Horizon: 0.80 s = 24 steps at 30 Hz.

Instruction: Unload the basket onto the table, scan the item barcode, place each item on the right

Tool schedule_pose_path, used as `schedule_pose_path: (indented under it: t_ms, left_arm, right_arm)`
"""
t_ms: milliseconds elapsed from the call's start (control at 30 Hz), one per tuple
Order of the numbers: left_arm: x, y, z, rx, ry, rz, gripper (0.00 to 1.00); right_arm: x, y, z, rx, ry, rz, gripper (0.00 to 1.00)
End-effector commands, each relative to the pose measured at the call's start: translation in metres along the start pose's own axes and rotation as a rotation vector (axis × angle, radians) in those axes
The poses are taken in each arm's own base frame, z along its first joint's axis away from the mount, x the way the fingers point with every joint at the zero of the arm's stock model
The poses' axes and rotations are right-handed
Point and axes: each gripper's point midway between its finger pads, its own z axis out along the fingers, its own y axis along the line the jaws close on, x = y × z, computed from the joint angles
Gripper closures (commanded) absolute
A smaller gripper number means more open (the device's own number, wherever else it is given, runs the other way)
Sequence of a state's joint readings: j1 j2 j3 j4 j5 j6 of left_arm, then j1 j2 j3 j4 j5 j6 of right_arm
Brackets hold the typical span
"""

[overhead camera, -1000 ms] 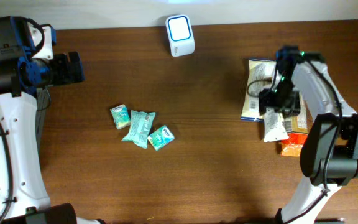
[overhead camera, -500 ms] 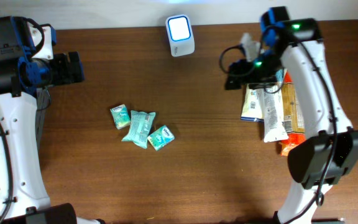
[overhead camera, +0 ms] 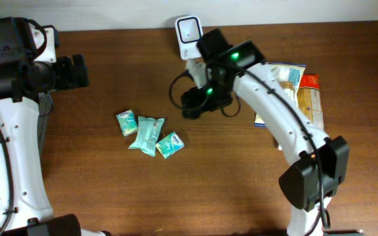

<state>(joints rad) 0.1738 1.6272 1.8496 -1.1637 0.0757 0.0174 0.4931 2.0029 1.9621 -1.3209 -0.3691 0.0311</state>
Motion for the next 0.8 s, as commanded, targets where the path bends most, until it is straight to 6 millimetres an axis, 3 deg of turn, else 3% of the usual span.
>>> schedule_pose_path:
  t_ms: [0, 200, 300, 433, 567, 767]
  left_arm:
    - [-0.002, 0.001, -0.004, 0.003, -0.011, -0.006, 0.01]
    - [-0.002, 0.001, -0.004, 0.003, -0.011, -0.007, 0.01]
    - [-0.002, 0.001, -0.004, 0.003, -0.011, -0.007, 0.01]
    - [-0.002, 0.001, -0.004, 0.003, -0.011, -0.007, 0.01]
    - [-0.002, 0.001, -0.004, 0.003, -0.011, -0.007, 0.01]
    - [-0.002, 0.001, -0.004, 0.003, -0.011, -0.007, 0.01]
  right_arm:
    - [0.007, 0.021, 0.029, -0.023, 0.04, -0.014, 0.27]
    - [0.022, 0.02, 0.073, -0.025, 0.073, 0.106, 0.3]
    - [0.023, 0.017, 0.082, -0.026, 0.069, 0.145, 0.31]
    - [0.018, 0.02, 0.09, -0.031, 0.041, 0.236, 0.42]
    - [0.013, 0.025, 0.111, 0.033, -0.023, 0.374, 0.43]
    - [-0.002, 0.067, 0.137, -0.018, -0.141, 0.343, 0.43]
